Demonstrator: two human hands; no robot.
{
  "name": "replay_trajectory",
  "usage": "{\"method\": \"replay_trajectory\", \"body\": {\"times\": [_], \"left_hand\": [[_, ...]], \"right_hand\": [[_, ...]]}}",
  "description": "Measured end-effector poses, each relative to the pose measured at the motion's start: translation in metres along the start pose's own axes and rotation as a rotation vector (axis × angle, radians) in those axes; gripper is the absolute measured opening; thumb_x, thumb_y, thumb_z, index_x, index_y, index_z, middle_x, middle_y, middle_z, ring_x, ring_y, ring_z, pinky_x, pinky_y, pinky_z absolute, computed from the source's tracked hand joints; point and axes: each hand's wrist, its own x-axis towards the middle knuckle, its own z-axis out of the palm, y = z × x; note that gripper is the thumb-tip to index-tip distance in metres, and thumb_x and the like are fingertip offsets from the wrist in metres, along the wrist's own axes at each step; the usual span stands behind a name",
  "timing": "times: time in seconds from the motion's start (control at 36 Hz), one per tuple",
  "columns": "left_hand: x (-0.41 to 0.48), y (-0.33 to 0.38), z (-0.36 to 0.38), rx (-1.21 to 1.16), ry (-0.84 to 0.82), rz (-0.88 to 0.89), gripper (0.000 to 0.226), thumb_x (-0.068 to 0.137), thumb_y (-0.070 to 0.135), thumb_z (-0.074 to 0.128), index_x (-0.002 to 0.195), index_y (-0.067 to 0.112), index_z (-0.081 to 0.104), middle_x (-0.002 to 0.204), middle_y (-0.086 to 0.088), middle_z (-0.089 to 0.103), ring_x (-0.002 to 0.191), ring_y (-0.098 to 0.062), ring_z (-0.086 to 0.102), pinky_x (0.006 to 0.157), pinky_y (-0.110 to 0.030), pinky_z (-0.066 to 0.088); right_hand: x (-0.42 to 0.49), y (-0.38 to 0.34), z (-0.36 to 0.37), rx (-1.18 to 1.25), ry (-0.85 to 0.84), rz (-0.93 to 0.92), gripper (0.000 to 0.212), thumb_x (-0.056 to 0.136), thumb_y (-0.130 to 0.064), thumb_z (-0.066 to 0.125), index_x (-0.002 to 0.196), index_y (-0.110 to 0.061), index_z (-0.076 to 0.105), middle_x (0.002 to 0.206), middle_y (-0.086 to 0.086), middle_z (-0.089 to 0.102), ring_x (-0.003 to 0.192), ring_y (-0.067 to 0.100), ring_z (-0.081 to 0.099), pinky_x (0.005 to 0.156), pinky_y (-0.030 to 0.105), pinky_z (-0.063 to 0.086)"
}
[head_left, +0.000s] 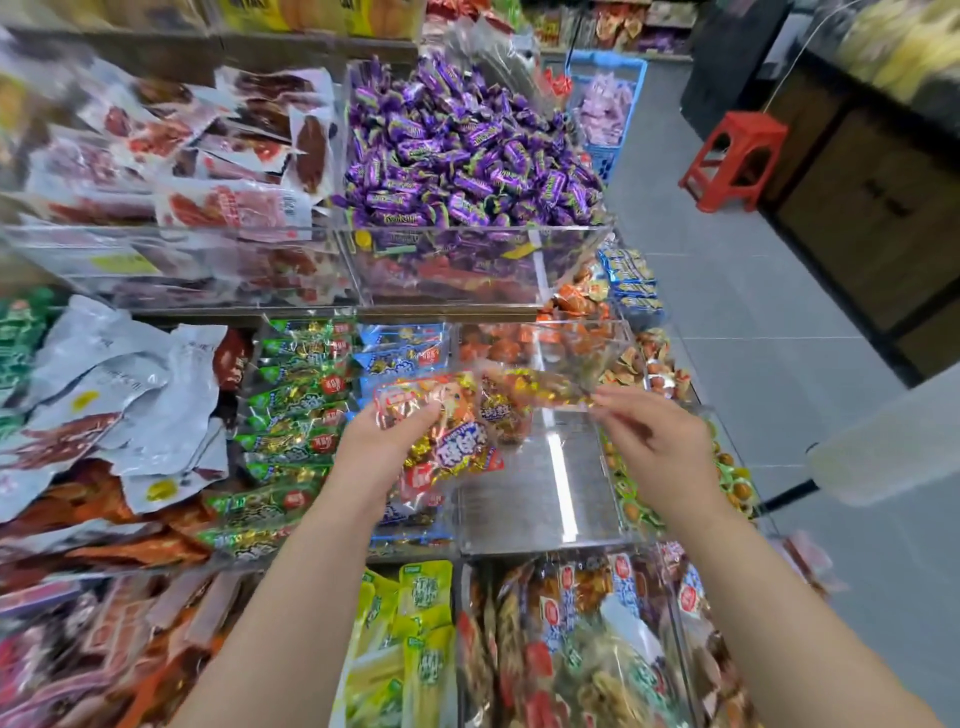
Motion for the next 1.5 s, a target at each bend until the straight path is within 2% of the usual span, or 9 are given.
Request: {"method": "replay_trajectory", "body": {"times": [0.17, 0.31, 0.44, 0.64, 0.83, 1.0, 1.22, 1.36, 1.5], "left_hand": [[0.017, -0.002, -0.004, 0.039, 0.109, 0.085, 0.015, 0.077, 0.027, 0.079, 0.083, 0.028, 0.066, 0.078, 0.005, 0.075, 0.074, -0.021, 0.074, 0.07, -0.044, 0.06], [0.015, -0.004, -0.004, 0.167, 0.127, 0.099, 0.024, 0.075, 0.037, 0.079, 0.091, 0.026, 0.066, 0.085, 0.002, 0.075, 0.081, -0.024, 0.073, 0.072, -0.046, 0.06], [0.005, -0.004, -0.006, 0.244, 0.144, 0.08, 0.024, 0.076, 0.04, 0.077, 0.093, 0.026, 0.065, 0.088, 0.001, 0.075, 0.08, -0.022, 0.073, 0.073, -0.05, 0.06], [-0.003, -0.001, -0.008, 0.23, 0.174, 0.072, 0.027, 0.075, 0.039, 0.077, 0.096, 0.026, 0.066, 0.087, 0.006, 0.075, 0.08, -0.015, 0.072, 0.069, -0.036, 0.059], [-0.003, -0.006, -0.007, 0.22, 0.216, 0.067, 0.021, 0.078, 0.034, 0.076, 0.094, 0.026, 0.064, 0.082, 0.012, 0.075, 0.073, -0.011, 0.073, 0.057, -0.025, 0.054], [-0.002, -0.004, -0.001, 0.218, 0.196, 0.041, 0.027, 0.075, 0.042, 0.075, 0.096, 0.028, 0.066, 0.088, 0.006, 0.076, 0.082, -0.017, 0.073, 0.075, -0.041, 0.058], [0.002, 0.005, 0.023, 0.11, 0.067, 0.024, 0.016, 0.093, 0.028, 0.059, 0.086, 0.024, 0.072, 0.092, -0.005, 0.076, 0.092, -0.027, 0.071, 0.086, -0.045, 0.055], [0.01, 0.012, 0.052, 0.341, -0.095, 0.12, 0.011, 0.094, 0.033, 0.057, 0.092, 0.026, 0.065, 0.079, 0.014, 0.074, 0.075, -0.003, 0.068, 0.069, -0.028, 0.053], [0.021, 0.012, 0.06, 0.56, -0.055, 0.353, 0.019, 0.094, 0.051, 0.046, 0.1, 0.039, 0.059, 0.1, 0.019, 0.066, 0.095, 0.001, 0.061, 0.079, -0.02, 0.048]], "right_hand": [[0.014, 0.046, -0.002, -0.115, -0.297, 0.409, 0.008, 0.085, -0.03, 0.067, 0.091, -0.034, 0.071, 0.066, -0.025, 0.064, 0.056, -0.006, 0.054, 0.045, 0.007, 0.036], [0.019, 0.08, 0.039, -0.283, -0.561, 0.512, 0.024, 0.088, -0.029, 0.065, 0.092, -0.006, 0.07, 0.083, 0.01, 0.067, 0.068, 0.016, 0.054, 0.058, 0.026, 0.038], [0.034, 0.1, 0.083, -0.34, -0.732, 0.423, 0.022, 0.088, -0.027, 0.064, 0.099, -0.01, 0.071, 0.097, 0.008, 0.07, 0.083, 0.019, 0.06, 0.068, 0.024, 0.042], [0.047, 0.118, 0.137, -0.263, -0.575, 0.455, 0.013, 0.086, -0.018, 0.066, 0.098, -0.012, 0.066, 0.085, 0.005, 0.063, 0.085, 0.024, 0.062, 0.06, 0.019, 0.032], [0.025, 0.14, 0.161, 0.107, -0.311, 0.712, 0.063, 0.07, -0.001, 0.078, 0.112, -0.015, 0.033, 0.12, 0.011, 0.048, 0.109, 0.025, 0.055, 0.096, 0.038, 0.045], [0.02, 0.151, 0.161, 0.156, -0.239, 0.883, 0.102, 0.067, -0.011, 0.084, 0.141, -0.018, 0.014, 0.144, 0.015, 0.026, 0.126, 0.028, 0.04, 0.108, 0.039, 0.035], [0.021, 0.089, 0.101, 0.54, -0.159, 0.801, 0.023, 0.083, -0.032, 0.068, 0.099, -0.019, 0.058, 0.103, 0.002, 0.062, 0.093, 0.017, 0.059, 0.079, 0.026, 0.046], [0.023, 0.054, 0.08, 0.991, -0.557, 0.844, 0.048, 0.068, -0.025, 0.072, 0.112, -0.015, 0.058, 0.094, -0.002, 0.069, 0.081, 0.01, 0.065, 0.07, 0.024, 0.052], [0.023, 0.056, 0.074, 0.961, -0.414, 0.927, 0.048, 0.08, 0.001, 0.065, 0.125, -0.007, 0.048, 0.101, -0.002, 0.065, 0.089, 0.011, 0.063, 0.074, 0.028, 0.054]]}}
